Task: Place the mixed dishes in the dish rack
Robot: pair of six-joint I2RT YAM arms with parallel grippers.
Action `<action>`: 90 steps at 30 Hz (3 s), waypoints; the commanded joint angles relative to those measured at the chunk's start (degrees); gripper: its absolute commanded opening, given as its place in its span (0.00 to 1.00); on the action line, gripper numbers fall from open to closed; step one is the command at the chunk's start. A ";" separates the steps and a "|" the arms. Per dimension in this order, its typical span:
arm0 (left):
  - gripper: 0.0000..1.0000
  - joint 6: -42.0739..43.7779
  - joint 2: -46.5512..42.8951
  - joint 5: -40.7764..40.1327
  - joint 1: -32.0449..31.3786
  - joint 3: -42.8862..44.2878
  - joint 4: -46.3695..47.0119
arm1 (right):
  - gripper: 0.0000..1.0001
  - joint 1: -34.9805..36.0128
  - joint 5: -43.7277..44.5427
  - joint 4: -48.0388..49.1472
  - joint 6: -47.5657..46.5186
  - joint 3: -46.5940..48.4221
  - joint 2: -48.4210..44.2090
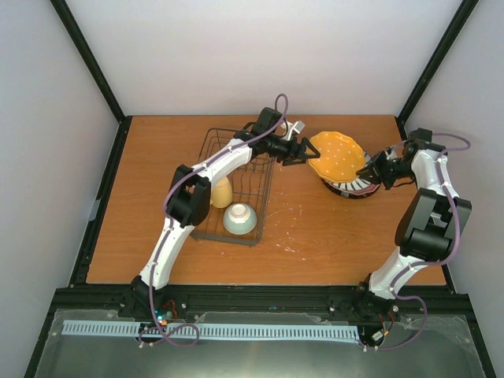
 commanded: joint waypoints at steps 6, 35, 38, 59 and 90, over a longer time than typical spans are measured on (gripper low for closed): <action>0.74 -6.78 2.85 2.16 -1.28 4.79 7.68 | 0.03 1.32 -8.12 3.16 0.31 -2.79 -6.09; 0.01 10.14 -17.08 -24.51 5.11 5.75 -17.19 | 0.75 1.98 0.31 0.46 -1.34 -2.47 -9.04; 0.01 12.68 -21.84 -31.12 6.70 5.93 -22.49 | 0.76 2.05 2.62 0.18 -1.74 -2.12 -9.29; 0.01 9.24 -28.21 -60.80 1.54 6.09 -51.64 | 0.75 2.17 7.55 -0.44 -1.79 -1.89 -9.79; 0.01 12.81 -18.35 -73.75 -3.75 5.83 -51.47 | 0.74 2.17 6.78 0.32 -2.65 -5.14 -11.51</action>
